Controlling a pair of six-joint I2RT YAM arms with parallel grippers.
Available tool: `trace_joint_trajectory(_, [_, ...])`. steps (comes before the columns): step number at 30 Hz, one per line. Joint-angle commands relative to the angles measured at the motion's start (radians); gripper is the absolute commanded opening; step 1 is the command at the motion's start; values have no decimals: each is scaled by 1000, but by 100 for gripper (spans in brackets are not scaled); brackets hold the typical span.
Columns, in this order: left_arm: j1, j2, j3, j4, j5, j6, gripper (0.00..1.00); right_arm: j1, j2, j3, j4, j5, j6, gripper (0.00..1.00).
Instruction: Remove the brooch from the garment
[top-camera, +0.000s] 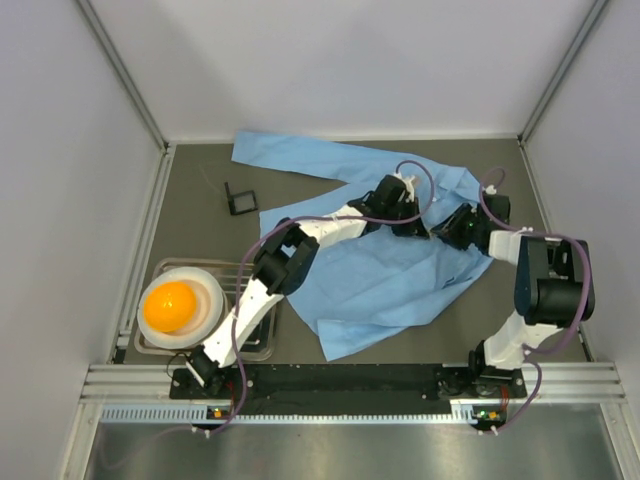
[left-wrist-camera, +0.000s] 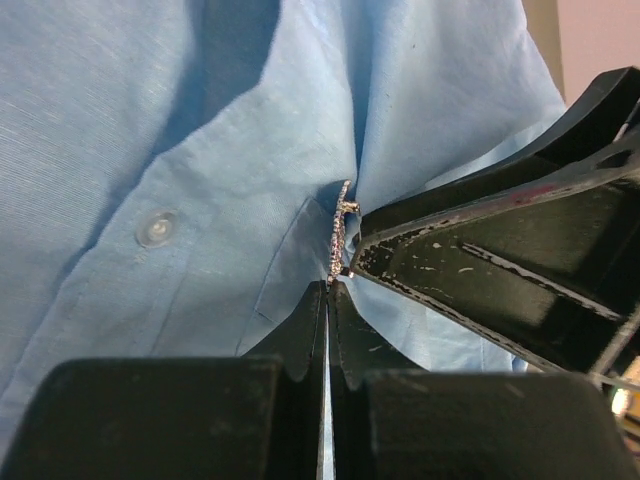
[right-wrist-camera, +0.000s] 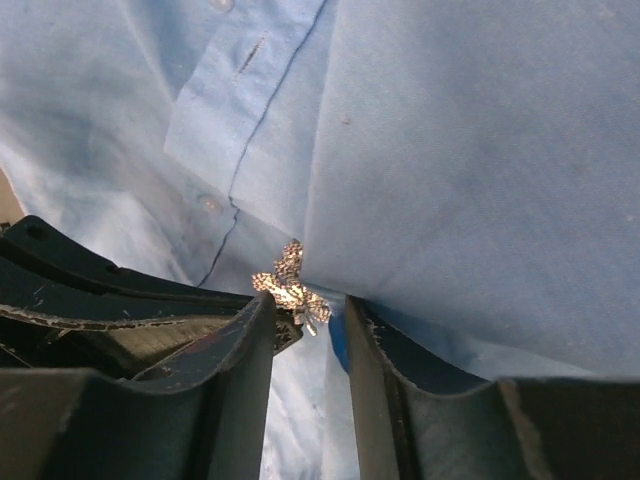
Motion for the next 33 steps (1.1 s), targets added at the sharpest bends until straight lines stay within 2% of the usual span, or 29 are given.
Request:
trace_joint_trajectory(1, [-24,-84,37,-84,-104,110,0,-6,-105,13,-20,4,-24,38])
trace_joint_trajectory(6, [-41,-88,40,-72,-130,107,0,-8,-165,16,-45,47,-13,48])
trace_joint_trajectory(10, [-43,-88,45,-78,-135,96,0,-13,-139,60,-59,15,11,48])
trace_joint_trajectory(14, [-43,-96,50,-84,-146,96,0,-10,-47,96,-47,-50,28,39])
trace_joint_trajectory(17, [-46,-96,60,-99,-158,99,0,-9,-41,80,-21,-56,33,33])
trace_joint_trajectory(23, [-52,-84,93,-124,-164,98,0,-5,-32,73,-33,-27,14,28])
trace_joint_trajectory(30, [-57,-76,113,-128,-157,93,0,0,-12,63,-44,-19,7,30])
trace_joint_trajectory(33, [-58,-73,123,-122,-150,83,5,-2,-15,56,-44,-13,7,31])
